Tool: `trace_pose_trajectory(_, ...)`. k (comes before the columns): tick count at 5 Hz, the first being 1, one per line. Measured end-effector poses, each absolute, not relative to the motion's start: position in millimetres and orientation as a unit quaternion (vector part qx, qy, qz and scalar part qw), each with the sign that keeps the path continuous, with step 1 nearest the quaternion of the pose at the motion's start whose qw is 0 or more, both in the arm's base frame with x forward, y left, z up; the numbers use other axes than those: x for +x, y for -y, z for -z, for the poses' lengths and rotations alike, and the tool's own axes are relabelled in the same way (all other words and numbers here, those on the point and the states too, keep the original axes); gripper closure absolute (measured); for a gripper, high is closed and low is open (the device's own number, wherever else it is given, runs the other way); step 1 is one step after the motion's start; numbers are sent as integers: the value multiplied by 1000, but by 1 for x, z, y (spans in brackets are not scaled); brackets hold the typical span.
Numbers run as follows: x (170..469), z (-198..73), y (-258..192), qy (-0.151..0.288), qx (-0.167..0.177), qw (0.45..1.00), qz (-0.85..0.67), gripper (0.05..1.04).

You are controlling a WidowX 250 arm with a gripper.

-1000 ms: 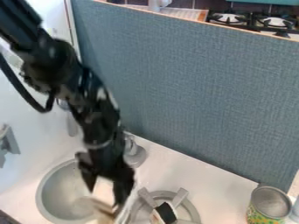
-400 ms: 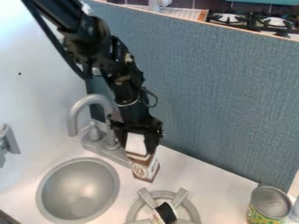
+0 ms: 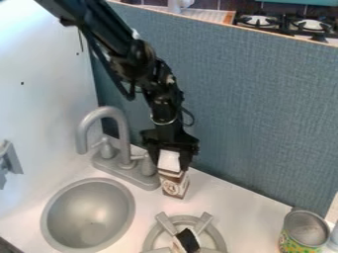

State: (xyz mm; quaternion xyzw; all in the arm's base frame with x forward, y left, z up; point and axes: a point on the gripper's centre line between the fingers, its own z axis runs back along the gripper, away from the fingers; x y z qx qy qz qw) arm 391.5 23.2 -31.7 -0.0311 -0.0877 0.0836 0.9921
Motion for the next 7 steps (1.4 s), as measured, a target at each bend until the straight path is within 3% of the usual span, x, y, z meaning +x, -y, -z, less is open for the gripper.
trace_pose_trajectory(1,403,39,-23,85,-33,992,-88,234)
trace_pose_trajectory(2,411,39,-14,75,-37,994,-76,172)
trace_pose_trajectory(3,407,39,-5,70,-37,994,-73,72)
trace_pose_trajectory(4,393,36,-5,78,-39,992,-89,75)
trace_pose_trajectory(5,390,10,-4,113,-42,986,-112,76)
trace_pose_trajectory(6,372,-1,-7,114,-36,983,-136,76)
trace_pose_trajectory(7,330,-15,0,78,-21,987,-142,76)
